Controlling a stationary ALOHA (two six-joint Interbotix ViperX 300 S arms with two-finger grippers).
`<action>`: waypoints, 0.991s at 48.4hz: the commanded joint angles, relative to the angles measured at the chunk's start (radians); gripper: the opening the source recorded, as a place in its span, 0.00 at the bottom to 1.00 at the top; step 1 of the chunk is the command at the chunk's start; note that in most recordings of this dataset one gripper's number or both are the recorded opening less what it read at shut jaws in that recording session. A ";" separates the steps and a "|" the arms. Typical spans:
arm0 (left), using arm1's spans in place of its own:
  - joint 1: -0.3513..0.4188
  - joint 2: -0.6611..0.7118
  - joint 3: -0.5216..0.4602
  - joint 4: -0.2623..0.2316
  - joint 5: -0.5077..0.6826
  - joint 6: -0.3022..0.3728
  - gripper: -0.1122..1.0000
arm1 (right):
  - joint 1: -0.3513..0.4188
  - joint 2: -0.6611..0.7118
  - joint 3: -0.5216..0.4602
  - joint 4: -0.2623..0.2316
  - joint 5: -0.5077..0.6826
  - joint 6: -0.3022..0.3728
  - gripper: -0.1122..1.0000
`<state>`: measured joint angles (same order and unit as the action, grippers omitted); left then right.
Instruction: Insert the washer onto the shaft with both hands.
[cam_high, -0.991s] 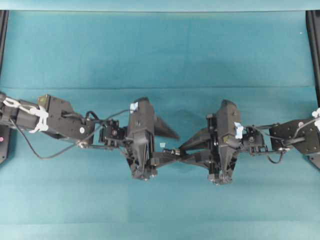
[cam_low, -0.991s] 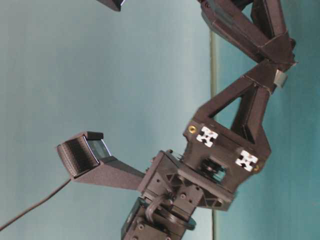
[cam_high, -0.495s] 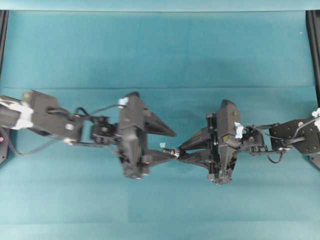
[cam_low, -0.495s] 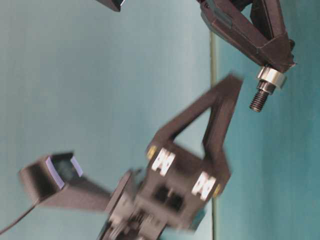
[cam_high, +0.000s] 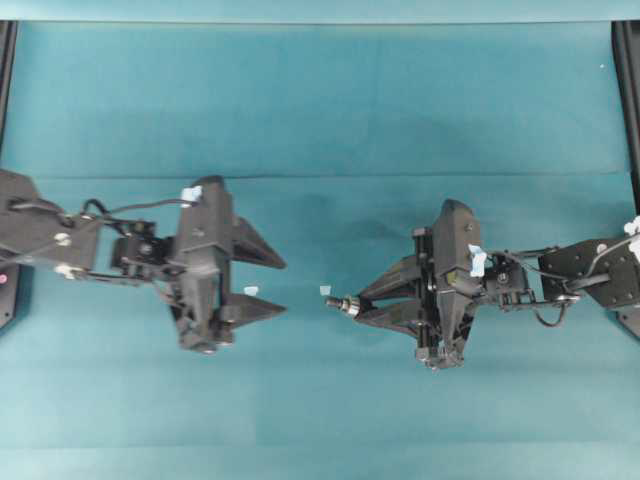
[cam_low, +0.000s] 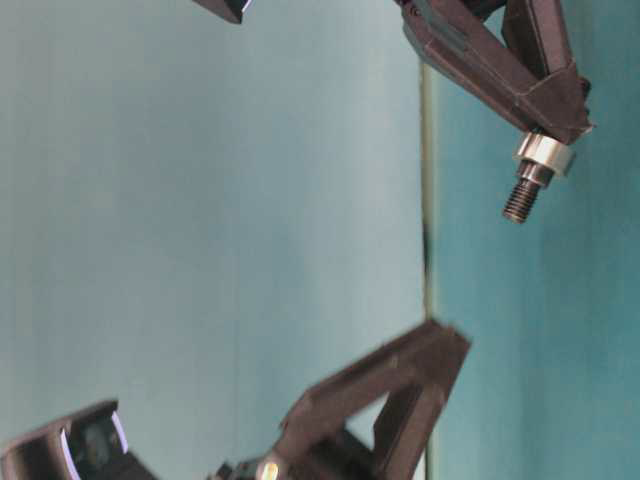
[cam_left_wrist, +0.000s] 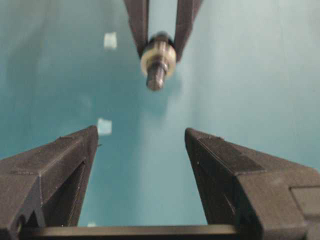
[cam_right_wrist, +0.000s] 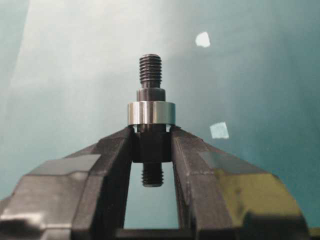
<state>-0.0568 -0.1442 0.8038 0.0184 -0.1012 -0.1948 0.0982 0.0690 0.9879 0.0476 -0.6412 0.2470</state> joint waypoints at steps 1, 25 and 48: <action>-0.002 -0.034 0.003 0.002 0.014 0.002 0.80 | 0.000 -0.008 -0.008 0.003 0.000 0.002 0.10; -0.002 -0.054 0.021 0.002 0.026 0.002 0.80 | 0.000 -0.006 -0.012 0.003 0.002 0.002 0.10; -0.002 -0.054 0.021 0.002 0.025 0.002 0.80 | 0.000 -0.006 -0.012 0.002 0.002 0.002 0.10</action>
<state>-0.0583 -0.1825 0.8330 0.0199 -0.0721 -0.1948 0.0997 0.0690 0.9879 0.0476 -0.6335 0.2470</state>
